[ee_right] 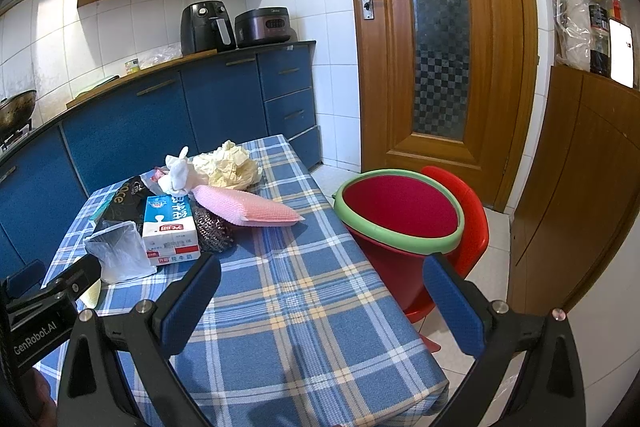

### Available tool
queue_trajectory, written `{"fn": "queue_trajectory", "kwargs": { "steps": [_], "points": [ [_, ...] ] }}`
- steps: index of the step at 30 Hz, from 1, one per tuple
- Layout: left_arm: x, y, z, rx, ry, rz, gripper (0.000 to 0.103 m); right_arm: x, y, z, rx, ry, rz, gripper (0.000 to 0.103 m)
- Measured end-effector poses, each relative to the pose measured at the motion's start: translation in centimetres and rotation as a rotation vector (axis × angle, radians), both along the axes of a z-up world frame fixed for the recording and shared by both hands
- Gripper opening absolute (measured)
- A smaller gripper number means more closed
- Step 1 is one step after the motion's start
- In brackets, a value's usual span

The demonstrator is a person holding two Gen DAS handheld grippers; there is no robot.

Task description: Collect trash

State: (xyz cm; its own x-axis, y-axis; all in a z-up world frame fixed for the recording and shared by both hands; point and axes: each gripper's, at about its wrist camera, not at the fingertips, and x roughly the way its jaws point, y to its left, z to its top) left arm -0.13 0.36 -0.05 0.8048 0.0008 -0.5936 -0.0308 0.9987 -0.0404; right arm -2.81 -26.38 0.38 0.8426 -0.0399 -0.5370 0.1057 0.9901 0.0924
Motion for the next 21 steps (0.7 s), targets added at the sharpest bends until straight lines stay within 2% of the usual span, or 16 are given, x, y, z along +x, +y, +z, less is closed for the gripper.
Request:
{"fn": "queue_trajectory", "kwargs": {
  "steps": [21],
  "points": [
    [0.0, 1.0, 0.9, 0.004, 0.007, 0.015, 0.097, 0.6, 0.8, -0.3, -0.008, 0.017, 0.033, 0.103]
  ]
}}
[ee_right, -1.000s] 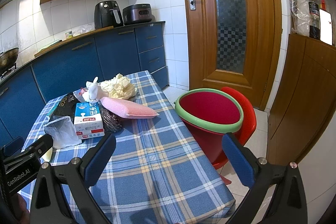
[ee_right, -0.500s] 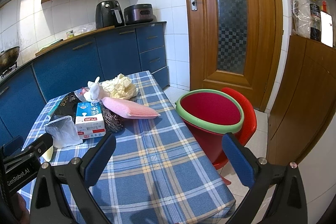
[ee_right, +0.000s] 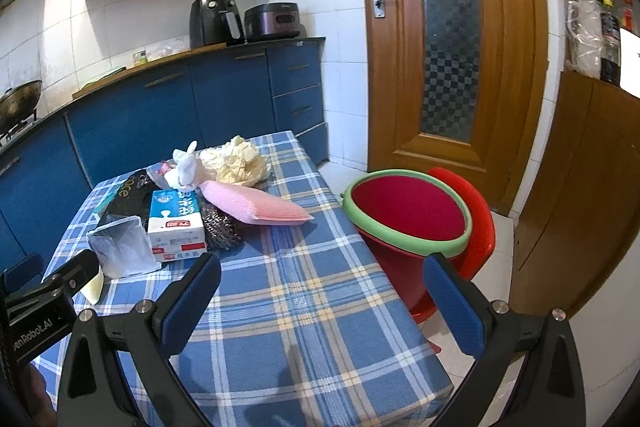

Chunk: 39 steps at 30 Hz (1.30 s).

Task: Collect trash
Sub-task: 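Grasp the yellow sponge with the left tool while the right tool grasps the pink bubble-wrap pad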

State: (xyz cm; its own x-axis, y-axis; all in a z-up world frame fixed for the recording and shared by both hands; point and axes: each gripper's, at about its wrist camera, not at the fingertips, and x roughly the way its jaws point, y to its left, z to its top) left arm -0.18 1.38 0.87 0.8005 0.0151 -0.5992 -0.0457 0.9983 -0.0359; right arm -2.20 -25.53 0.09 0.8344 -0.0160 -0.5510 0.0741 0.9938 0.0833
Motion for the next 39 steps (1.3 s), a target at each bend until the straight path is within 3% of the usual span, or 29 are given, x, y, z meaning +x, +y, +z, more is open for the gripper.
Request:
{"fn": "queue_trajectory", "kwargs": {
  "steps": [15, 27, 34, 37, 39],
  "points": [
    [2.8, 5.7, -0.6, 0.033, 0.055, 0.154, 0.097, 5.4, 1.5, -0.7, -0.097, 0.036, 0.112, 0.103],
    [5.7, 11.6, -3.8, -0.043, 0.203, 0.279, 0.097, 10.5, 2.8, -3.6, -0.213, 0.127, 0.219, 0.103],
    [8.4, 13.2, -6.6, -0.15, 0.342, 0.291, 0.096, 13.1, 3.4, -3.4, -0.258, 0.111, 0.291, 0.103],
    [9.1, 13.5, -7.3, -0.179, 0.372, 0.309, 0.094, 13.9, 3.7, -3.3, -0.257, 0.106, 0.334, 0.097],
    [9.7, 13.5, -7.9, -0.19, 0.393, 0.324, 0.092, 14.6, 3.9, -3.5, -0.24, 0.121, 0.371, 0.087]
  ]
}}
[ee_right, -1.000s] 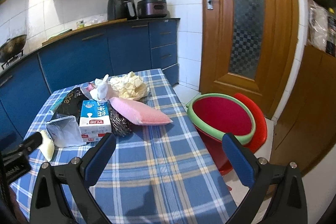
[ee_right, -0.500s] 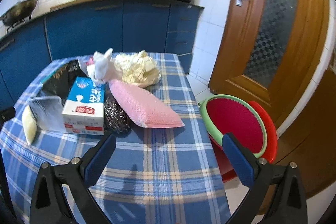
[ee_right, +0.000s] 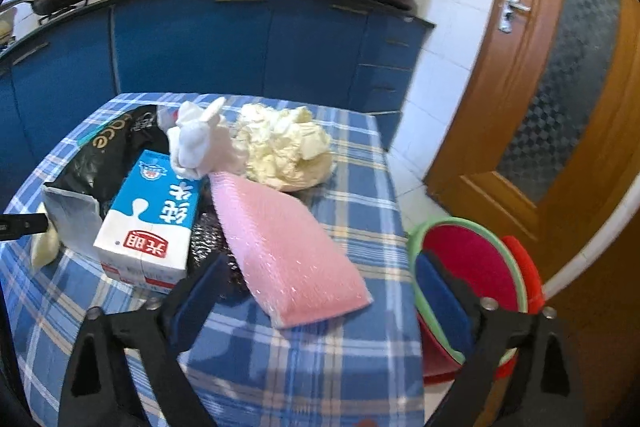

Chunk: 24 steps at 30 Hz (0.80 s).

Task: Collect trash
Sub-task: 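Grasp the yellow sponge with the left tool while the right tool grasps the pink bubble-wrap pad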

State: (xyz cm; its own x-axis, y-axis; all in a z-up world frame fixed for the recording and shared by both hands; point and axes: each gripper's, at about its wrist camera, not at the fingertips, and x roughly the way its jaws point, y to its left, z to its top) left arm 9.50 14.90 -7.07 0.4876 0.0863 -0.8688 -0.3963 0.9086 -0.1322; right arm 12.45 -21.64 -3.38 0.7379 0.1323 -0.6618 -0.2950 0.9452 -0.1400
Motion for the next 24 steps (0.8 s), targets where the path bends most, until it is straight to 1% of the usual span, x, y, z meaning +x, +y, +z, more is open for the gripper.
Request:
{"fn": "queue_trajectory", "kwargs": {
  "steps": [3, 4, 6, 8, 9, 11, 12, 14, 19, 22, 24],
  "points": [
    [0.5, 0.2, -0.9, -0.067, 0.001, 0.014, 0.091, 0.8, 0.3, -0.5, 0.008, 0.029, 0.046, 0.078],
    [0.6, 0.1, -0.8, -0.059, -0.004, 0.017, 0.091, 0.9, 0.3, -0.7, 0.008, 0.037, 0.054, 0.077],
    [0.6, 0.0, -0.8, -0.071, -0.008, 0.009, 0.085, 1.3, 0.3, -1.1, 0.024, 0.072, 0.082, 0.076],
    [0.6, -0.1, -0.7, -0.095, -0.026, -0.006, 0.072, 1.7, 0.3, -1.6, 0.032, 0.1, 0.097, 0.072],
    [0.5, -0.2, -0.6, -0.112, -0.04, -0.019, 0.065, 1.9, 0.3, -1.9, 0.034, 0.112, 0.103, 0.068],
    [0.5, -0.4, -0.6, -0.163, -0.065, -0.04, 0.041, 2.4, 0.5, -2.3, 0.04, 0.136, 0.114, 0.065],
    [0.4, -0.5, -0.6, -0.176, -0.073, -0.044, 0.04, 2.5, 0.5, -2.4, 0.045, 0.142, 0.117, 0.064],
    [0.3, -0.9, -0.4, -0.163, -0.079, -0.049, 0.038, 2.6, 0.7, -2.4, 0.051, 0.141, 0.123, 0.063],
    [-0.1, -1.2, -0.4, -0.149, -0.091, -0.085, 0.038, 2.5, 0.6, -2.6, 0.069, 0.151, 0.146, 0.059],
    [-0.4, -1.0, -0.3, -0.148, -0.11, -0.09, 0.036, 2.2, 0.4, -2.5, 0.077, 0.141, 0.151, 0.052],
    [-0.7, -1.0, -0.1, -0.13, -0.126, -0.094, 0.034, 2.1, 0.1, -2.2, 0.082, 0.123, 0.158, 0.045]
  ]
}}
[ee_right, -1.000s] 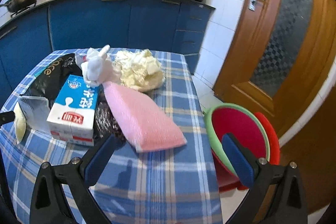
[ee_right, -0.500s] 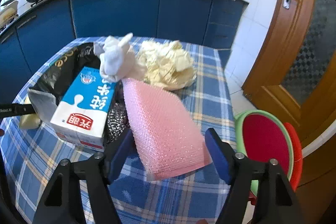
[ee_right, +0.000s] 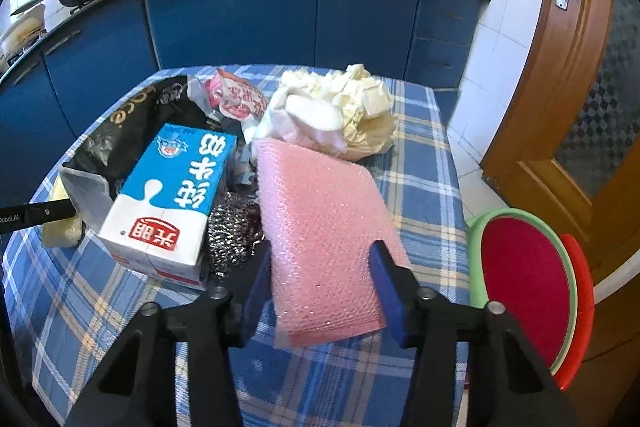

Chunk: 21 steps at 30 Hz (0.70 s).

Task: Collect trash
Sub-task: 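Grasp the yellow sponge with the left tool while the right tool grasps the pink bubble-wrap pad, then carry sponge and pink pad to the red bucket and open both tools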

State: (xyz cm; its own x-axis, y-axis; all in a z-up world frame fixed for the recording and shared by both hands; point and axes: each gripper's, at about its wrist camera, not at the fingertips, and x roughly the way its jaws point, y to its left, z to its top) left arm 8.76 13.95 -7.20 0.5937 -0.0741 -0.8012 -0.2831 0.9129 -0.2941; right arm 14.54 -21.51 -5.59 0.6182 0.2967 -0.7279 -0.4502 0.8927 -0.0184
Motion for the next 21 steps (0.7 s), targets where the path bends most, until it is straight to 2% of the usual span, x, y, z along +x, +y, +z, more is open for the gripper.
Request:
{"fn": "queue_trajectory", "kwargs": {
  "steps": [8, 15, 21],
  "points": [
    [-2.2, -0.3, 2.0, 0.075, -0.066, 0.006, 0.026, -1.2, -0.9, 1.3, 0.04, -0.06, 0.009, 0.032],
    [-3.3, -1.1, 5.0, 0.103, -0.161, -0.021, 0.025, -2.3, -2.1, 3.2, 0.092, -0.113, -0.022, 0.03],
    [-2.7, -3.8, 7.6, 0.111, -0.233, -0.101, 0.025, -3.0, -3.1, 4.3, 0.136, -0.141, -0.047, 0.029]
  ]
}}
